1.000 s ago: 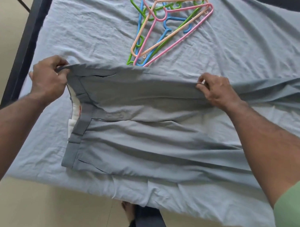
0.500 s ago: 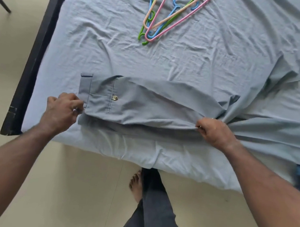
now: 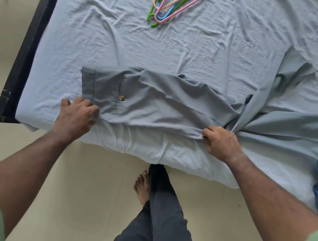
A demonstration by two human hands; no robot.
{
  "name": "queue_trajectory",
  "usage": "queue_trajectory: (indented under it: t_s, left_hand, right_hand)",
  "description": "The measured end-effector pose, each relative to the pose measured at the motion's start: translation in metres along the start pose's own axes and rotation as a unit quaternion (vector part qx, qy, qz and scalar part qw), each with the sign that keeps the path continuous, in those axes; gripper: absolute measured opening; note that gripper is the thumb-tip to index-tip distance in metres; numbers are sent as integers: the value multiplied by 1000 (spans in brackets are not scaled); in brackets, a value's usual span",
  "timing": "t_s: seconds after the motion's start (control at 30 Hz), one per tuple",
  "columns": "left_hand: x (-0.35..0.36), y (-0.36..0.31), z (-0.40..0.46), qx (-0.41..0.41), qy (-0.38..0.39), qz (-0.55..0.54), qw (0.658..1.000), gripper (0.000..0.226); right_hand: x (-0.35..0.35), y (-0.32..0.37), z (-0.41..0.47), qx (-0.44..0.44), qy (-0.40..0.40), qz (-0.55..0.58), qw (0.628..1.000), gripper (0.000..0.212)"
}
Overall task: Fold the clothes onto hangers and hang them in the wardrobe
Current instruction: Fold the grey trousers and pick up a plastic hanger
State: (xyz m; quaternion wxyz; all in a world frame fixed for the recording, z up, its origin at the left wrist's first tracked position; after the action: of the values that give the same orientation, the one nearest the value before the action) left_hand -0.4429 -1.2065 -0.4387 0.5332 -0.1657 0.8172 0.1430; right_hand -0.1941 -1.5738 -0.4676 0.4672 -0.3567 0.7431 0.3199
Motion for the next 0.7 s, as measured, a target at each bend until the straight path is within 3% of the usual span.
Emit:
queue_trajectory:
  t_s: [0.1,0.17,0.3,0.47,0.7]
  left_hand:
    - [3,-34,2,62,10,-11,998,37]
    - [4,-62,6,100,24,-26,994,38]
    - [1,-115,13,137,55,-54,988,34]
    - [-18,-167,23,118,37,-129,984,29]
    - [-38,-258,53,98,26,-313,944,21]
  right_hand:
    - [3,4,-4,11,7,2,1000,47]
    - [4,10,-3,0,8,1,1000,54]
    - [6,20,-8,-49,63,38,996,29]
    - [-18,-9,-21,45,-75,118,989,3]
    - [-33,-83,-26,187,-100,213,954,17]
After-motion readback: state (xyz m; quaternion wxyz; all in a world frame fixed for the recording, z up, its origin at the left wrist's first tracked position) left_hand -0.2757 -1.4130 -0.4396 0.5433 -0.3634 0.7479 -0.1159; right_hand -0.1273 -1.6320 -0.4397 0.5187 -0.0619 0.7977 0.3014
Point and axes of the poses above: each hand's wrist, its own z-axis towards the middle knuckle, its own x-axis out of the palm, y = z × x, the point moved 4 cm from there along z, towards the middle knuckle, and after that the axes turned 2 degrees about y, right-handed, at the moved point
